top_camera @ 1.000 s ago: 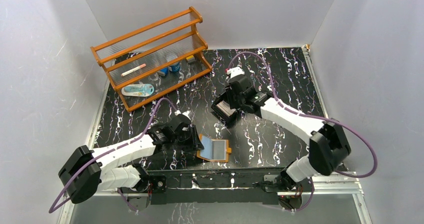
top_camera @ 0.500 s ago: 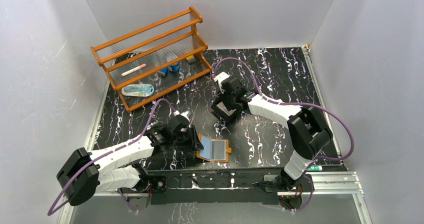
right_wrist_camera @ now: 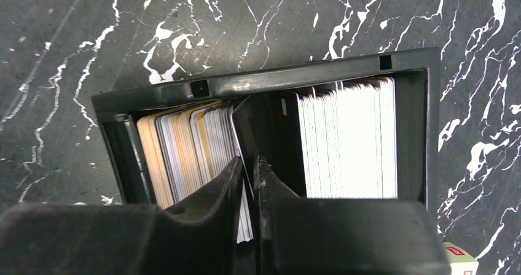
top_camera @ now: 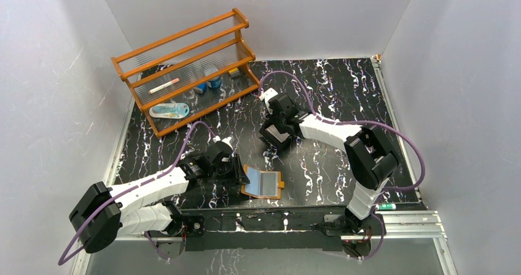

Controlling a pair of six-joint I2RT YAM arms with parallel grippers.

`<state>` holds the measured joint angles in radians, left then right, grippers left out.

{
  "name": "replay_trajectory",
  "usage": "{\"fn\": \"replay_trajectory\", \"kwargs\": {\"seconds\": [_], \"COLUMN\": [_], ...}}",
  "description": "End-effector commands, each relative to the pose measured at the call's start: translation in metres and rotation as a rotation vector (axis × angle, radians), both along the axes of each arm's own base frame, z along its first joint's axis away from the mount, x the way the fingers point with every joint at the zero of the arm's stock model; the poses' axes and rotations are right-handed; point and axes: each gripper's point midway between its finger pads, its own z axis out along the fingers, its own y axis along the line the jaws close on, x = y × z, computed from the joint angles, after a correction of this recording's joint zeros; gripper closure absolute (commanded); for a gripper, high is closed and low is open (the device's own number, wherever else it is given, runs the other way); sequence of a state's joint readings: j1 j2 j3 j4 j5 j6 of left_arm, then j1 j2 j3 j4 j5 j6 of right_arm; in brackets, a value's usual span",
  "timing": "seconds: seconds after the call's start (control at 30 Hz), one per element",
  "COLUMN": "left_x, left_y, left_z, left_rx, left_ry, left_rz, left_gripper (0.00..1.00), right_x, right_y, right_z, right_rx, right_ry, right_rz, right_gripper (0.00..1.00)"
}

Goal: Put the credit cards into the card holder
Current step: Pick up the credit card from the storage box.

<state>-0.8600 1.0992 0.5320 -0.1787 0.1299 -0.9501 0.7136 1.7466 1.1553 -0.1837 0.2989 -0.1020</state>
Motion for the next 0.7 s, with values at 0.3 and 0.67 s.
{"fn": "replay_trajectory", "kwargs": {"seconds": [0.3,0.67], "left_x": [0.003,0.003], "left_y": [0.018,0.019], "left_z": [-0.006,-0.016], "left_rx": [0.073,0.082], "left_ry": [-0.02,-0.011], "left_rz": [0.047,0.051], "left_gripper": [0.73,1.0], "right_x": [0.019,-0.022], "right_y": [-0.003,-0.005], "right_z": [0.075,0.134], "right_rx": [0.067,0.279], "right_ry": [-0.149,-0.102], "right_rz": [-0.088,-0.102], "right_gripper": [1.0,1.0]}}
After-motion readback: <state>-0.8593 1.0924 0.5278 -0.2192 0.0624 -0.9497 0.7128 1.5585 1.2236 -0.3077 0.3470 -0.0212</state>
